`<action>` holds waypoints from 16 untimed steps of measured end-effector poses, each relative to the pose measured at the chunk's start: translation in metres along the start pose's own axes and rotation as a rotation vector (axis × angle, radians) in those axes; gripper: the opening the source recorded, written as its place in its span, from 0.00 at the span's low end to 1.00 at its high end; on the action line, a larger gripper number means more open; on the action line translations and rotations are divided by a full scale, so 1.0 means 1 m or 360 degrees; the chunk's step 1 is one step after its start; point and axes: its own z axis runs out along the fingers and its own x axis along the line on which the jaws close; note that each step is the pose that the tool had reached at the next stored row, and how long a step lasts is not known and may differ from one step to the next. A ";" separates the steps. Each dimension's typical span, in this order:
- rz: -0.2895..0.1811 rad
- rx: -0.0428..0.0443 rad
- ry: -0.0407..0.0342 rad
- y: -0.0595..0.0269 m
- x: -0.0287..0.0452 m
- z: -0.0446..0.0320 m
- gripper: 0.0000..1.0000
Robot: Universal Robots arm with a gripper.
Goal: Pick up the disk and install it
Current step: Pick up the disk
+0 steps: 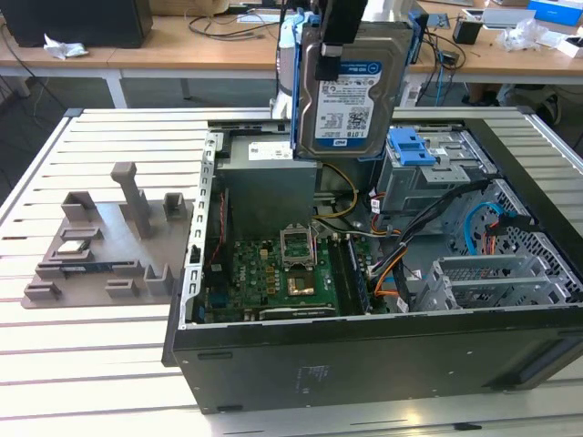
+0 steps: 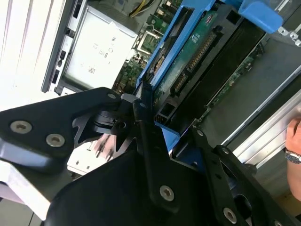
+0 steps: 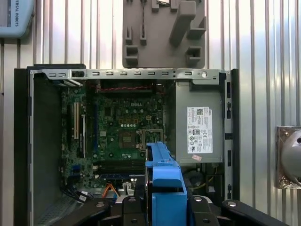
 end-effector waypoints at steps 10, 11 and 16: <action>0.0000 0.0000 0.0000 -0.0155 0.0032 0.0004 0.37; 0.0000 0.0000 0.0000 -0.0162 0.0036 0.0005 0.37; 0.0000 0.0000 0.0000 -0.0180 0.0087 0.0010 0.37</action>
